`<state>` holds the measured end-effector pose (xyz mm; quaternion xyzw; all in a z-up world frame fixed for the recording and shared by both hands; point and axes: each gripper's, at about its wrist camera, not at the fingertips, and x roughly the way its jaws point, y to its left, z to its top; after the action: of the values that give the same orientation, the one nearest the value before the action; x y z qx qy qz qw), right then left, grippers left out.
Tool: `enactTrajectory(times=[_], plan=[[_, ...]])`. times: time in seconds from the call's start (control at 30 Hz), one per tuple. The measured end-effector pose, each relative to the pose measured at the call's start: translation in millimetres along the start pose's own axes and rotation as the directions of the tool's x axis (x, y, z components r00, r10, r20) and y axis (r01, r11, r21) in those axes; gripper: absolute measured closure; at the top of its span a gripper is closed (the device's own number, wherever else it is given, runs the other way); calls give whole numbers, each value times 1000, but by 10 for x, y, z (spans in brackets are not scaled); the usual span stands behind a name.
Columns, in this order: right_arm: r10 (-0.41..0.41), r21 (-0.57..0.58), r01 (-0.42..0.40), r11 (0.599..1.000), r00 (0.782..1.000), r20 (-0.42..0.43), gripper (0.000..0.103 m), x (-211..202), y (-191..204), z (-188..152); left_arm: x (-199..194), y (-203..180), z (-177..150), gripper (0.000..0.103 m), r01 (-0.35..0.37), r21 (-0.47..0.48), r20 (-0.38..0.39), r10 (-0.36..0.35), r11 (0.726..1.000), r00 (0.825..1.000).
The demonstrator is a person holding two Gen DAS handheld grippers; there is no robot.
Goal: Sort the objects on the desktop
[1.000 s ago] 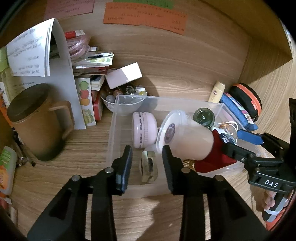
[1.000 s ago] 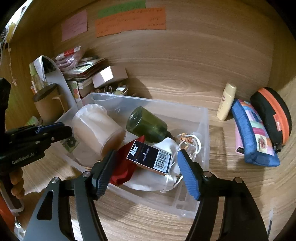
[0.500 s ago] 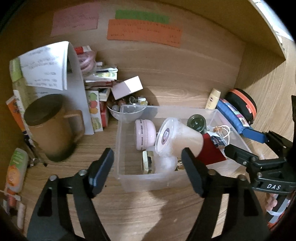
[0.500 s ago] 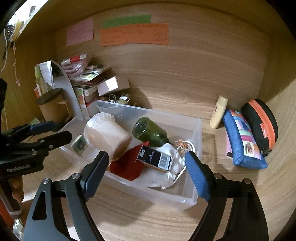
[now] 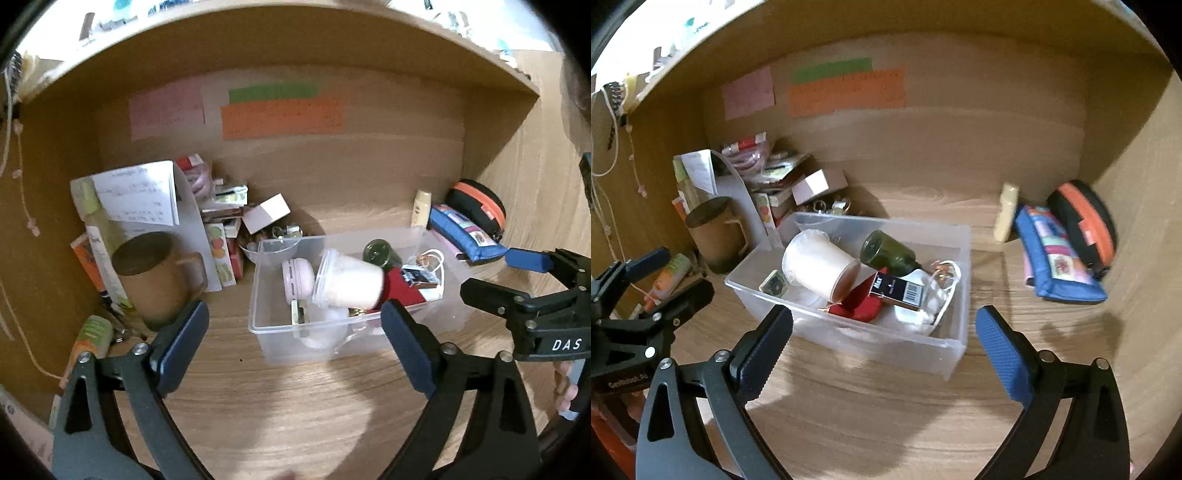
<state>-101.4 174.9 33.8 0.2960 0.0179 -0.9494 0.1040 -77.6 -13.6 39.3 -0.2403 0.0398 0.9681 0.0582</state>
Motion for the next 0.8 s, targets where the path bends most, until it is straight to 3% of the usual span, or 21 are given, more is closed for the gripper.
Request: enactTrajectory(times=[0.3, 0.8], plan=[[-54, -21, 56, 998, 992, 113, 0, -573, 37, -221, -330, -59, -58, 6, 12, -61, 35, -10, 998, 999], [-62, -10, 64, 998, 992, 111, 0, -778, 49, -457, -569, -319, -266, 5, -6, -22, 55, 8, 1000, 998]])
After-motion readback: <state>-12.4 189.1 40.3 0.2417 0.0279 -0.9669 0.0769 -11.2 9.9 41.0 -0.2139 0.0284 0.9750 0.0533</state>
